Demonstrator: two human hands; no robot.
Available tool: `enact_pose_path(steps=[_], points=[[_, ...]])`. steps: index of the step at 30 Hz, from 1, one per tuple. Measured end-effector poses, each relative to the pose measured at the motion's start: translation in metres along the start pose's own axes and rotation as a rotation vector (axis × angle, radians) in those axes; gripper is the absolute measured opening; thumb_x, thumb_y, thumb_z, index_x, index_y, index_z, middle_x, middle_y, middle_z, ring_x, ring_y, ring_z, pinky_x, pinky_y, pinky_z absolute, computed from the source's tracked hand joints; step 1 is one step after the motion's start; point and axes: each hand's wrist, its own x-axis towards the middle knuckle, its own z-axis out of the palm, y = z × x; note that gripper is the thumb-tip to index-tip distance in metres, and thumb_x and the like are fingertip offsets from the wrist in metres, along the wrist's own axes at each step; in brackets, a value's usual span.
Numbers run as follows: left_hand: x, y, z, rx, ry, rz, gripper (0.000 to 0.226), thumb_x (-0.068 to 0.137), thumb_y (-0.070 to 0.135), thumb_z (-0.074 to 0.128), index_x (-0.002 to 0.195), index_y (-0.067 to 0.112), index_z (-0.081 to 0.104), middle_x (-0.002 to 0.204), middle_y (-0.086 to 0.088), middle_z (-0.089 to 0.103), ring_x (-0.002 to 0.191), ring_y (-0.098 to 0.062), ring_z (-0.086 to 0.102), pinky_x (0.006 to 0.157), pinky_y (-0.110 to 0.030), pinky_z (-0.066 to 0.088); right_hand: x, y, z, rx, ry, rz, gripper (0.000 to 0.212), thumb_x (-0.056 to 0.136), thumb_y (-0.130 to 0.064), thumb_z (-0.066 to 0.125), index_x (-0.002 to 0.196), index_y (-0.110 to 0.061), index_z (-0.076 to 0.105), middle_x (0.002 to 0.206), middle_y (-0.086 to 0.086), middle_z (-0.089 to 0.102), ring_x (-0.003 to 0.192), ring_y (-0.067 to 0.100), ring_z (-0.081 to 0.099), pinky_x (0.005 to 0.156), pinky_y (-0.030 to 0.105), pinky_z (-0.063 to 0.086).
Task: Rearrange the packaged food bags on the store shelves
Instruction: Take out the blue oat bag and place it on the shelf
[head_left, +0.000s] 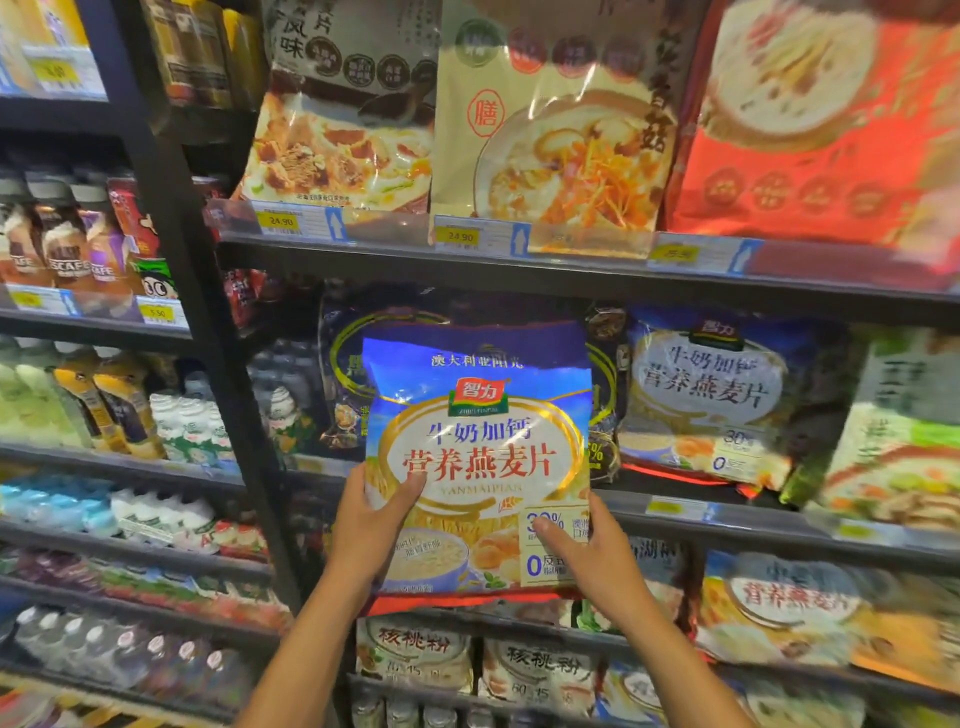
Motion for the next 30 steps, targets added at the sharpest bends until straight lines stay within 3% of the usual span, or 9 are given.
enact_pose_path(steps=[3, 8, 10, 16, 19, 21, 23, 25, 30], points=[[-0.029, -0.011, 0.020, -0.021, -0.009, -0.027, 0.065, 0.066, 0.061, 0.087, 0.118, 0.030, 0.063, 0.115, 0.007, 0.076, 0.107, -0.017, 0.073, 0.096, -0.053, 0.058, -0.026, 0.015, -0.024, -0.015, 0.014, 0.025, 0.038, 0.090, -0.037, 0.078, 0.122, -0.043, 0.058, 0.108, -0.038, 0.069, 0.100, -0.014, 0.066, 0.083, 0.017, 0.053], [-0.079, -0.023, 0.057, -0.012, -0.063, -0.064, 0.053, 0.074, 0.054, 0.087, 0.115, 0.032, 0.063, 0.114, 0.006, 0.076, 0.107, -0.019, 0.073, 0.094, -0.052, 0.058, -0.075, 0.036, -0.068, -0.017, 0.048, 0.072, 0.039, 0.089, -0.038, 0.078, 0.122, -0.043, 0.057, 0.108, -0.030, 0.071, 0.097, -0.019, 0.063, 0.078, 0.011, 0.054], [-0.098, -0.026, 0.073, 0.007, -0.071, -0.067, 0.051, 0.076, 0.048, 0.087, 0.116, 0.029, 0.063, 0.112, 0.005, 0.077, 0.107, -0.020, 0.073, 0.090, -0.044, 0.059, -0.095, 0.046, -0.086, -0.027, 0.064, 0.082, 0.039, 0.089, -0.043, 0.078, 0.121, -0.045, 0.057, 0.115, -0.026, 0.070, 0.102, -0.014, 0.064, 0.086, 0.018, 0.055], [-0.157, -0.031, 0.115, 0.027, -0.157, -0.082, 0.049, 0.082, 0.037, 0.083, 0.121, 0.022, 0.059, 0.114, 0.004, 0.073, 0.106, -0.017, 0.071, 0.084, -0.034, 0.056, -0.154, 0.071, -0.134, -0.038, 0.095, 0.090, 0.045, 0.091, -0.041, 0.076, 0.128, -0.048, 0.053, 0.120, -0.030, 0.068, 0.109, -0.013, 0.063, 0.088, 0.016, 0.053], [-0.184, -0.037, 0.127, 0.030, -0.235, -0.119, 0.067, 0.072, 0.049, 0.089, 0.126, 0.026, 0.058, 0.117, 0.004, 0.075, 0.107, -0.015, 0.072, 0.091, -0.041, 0.058, -0.180, 0.083, -0.156, -0.038, 0.113, 0.117, 0.050, 0.090, -0.046, 0.075, 0.135, -0.044, 0.052, 0.124, -0.024, 0.068, 0.109, -0.011, 0.063, 0.096, 0.027, 0.055], [-0.195, -0.043, 0.132, 0.034, -0.311, -0.170, 0.074, 0.065, 0.046, 0.094, 0.126, 0.029, 0.056, 0.117, 0.002, 0.075, 0.108, -0.018, 0.073, 0.094, -0.045, 0.059, -0.193, 0.090, -0.168, -0.030, 0.121, 0.150, 0.050, 0.090, -0.045, 0.075, 0.134, -0.044, 0.053, 0.122, -0.025, 0.069, 0.107, -0.008, 0.064, 0.095, 0.032, 0.058], [-0.202, -0.047, 0.135, 0.072, -0.385, -0.205, 0.080, 0.063, 0.039, 0.097, 0.129, 0.031, 0.053, 0.119, 0.000, 0.074, 0.111, -0.020, 0.071, 0.095, -0.045, 0.058, -0.203, 0.094, -0.179, -0.038, 0.132, 0.165, 0.048, 0.089, -0.045, 0.076, 0.130, -0.048, 0.052, 0.121, -0.026, 0.069, 0.107, -0.007, 0.065, 0.092, 0.030, 0.058], [-0.207, -0.049, 0.139, 0.094, -0.450, -0.228, 0.090, 0.054, 0.046, 0.098, 0.131, 0.035, 0.052, 0.121, 0.002, 0.074, 0.114, -0.019, 0.070, 0.098, -0.046, 0.058, -0.208, 0.099, -0.191, -0.047, 0.133, 0.167, 0.049, 0.089, -0.044, 0.077, 0.130, -0.048, 0.050, 0.124, -0.027, 0.067, 0.112, -0.008, 0.063, 0.092, 0.022, 0.053], [-0.195, -0.045, 0.156, 0.120, -0.483, -0.189, 0.096, 0.052, 0.057, 0.098, 0.135, 0.043, 0.051, 0.130, 0.007, 0.070, 0.125, -0.020, 0.063, 0.105, -0.054, 0.052, -0.195, 0.103, -0.213, -0.101, 0.137, 0.155, 0.073, 0.083, -0.058, 0.077, 0.145, -0.035, 0.047, 0.138, -0.020, 0.061, 0.127, 0.005, 0.056, 0.107, 0.035, 0.048]])
